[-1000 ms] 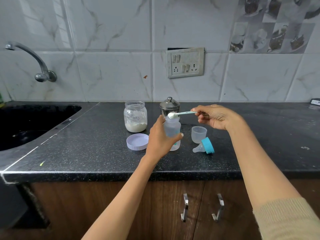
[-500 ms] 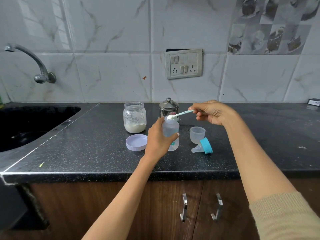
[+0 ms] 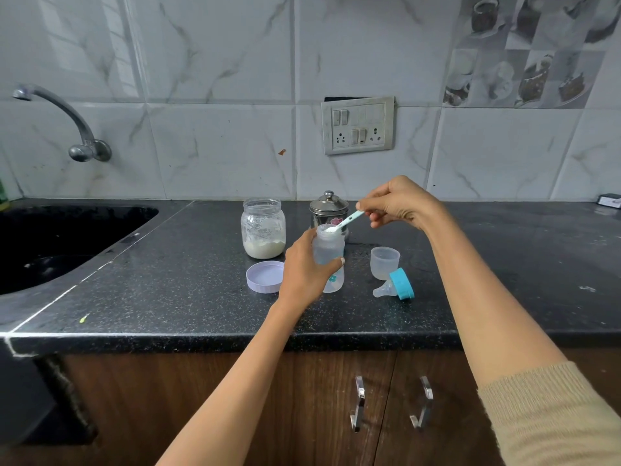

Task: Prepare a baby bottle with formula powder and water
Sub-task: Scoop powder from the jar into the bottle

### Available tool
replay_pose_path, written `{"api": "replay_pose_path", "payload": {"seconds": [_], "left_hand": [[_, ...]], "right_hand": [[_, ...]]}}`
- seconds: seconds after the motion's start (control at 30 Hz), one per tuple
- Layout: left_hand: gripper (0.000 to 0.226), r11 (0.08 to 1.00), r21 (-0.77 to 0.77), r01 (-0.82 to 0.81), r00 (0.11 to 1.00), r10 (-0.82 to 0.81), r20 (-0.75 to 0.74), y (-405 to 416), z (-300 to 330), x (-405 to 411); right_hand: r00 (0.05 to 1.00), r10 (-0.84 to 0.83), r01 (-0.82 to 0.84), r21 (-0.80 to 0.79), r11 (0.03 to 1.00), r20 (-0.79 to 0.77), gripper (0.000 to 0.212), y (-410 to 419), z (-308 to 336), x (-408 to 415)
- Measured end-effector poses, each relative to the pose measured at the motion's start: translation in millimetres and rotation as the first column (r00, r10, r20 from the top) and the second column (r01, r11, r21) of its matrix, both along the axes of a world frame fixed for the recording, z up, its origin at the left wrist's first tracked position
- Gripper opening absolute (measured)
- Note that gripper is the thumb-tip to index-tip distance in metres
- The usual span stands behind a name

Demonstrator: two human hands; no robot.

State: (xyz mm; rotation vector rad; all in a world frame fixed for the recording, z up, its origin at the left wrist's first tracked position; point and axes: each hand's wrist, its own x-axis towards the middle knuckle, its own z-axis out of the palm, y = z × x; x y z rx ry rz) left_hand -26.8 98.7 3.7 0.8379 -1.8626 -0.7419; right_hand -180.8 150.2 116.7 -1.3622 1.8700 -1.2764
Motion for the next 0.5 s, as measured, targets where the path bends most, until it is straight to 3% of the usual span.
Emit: {"api": "replay_pose_path", "payload": {"seconds": [0.17, 0.33, 0.5], "left_hand": [[0.051, 1.0, -0.001, 0.008, 1.0, -0.008, 0.018, -1.0, 1.5, 0.4], [0.049, 1.0, 0.002, 0.009, 1.0, -0.009, 0.019, -2.3, 1.6, -1.0], [0.047, 1.0, 0.007, 0.016, 1.0, -0.016, 0.02, -3.9, 3.7, -0.4]], "right_hand": [[0.983, 0.005, -0.008, -0.015, 1.0, -0.184, 0.02, -0.1, 7.5, 4.2], [0.959, -0.002, 0.022, 0.068, 0.997, -0.285, 0.016, -9.6, 22.5, 11.8], [0.88, 0.098, -0.046, 0.121, 0.992, -0.465, 0.016, -14.8, 40.3, 21.8]]}}
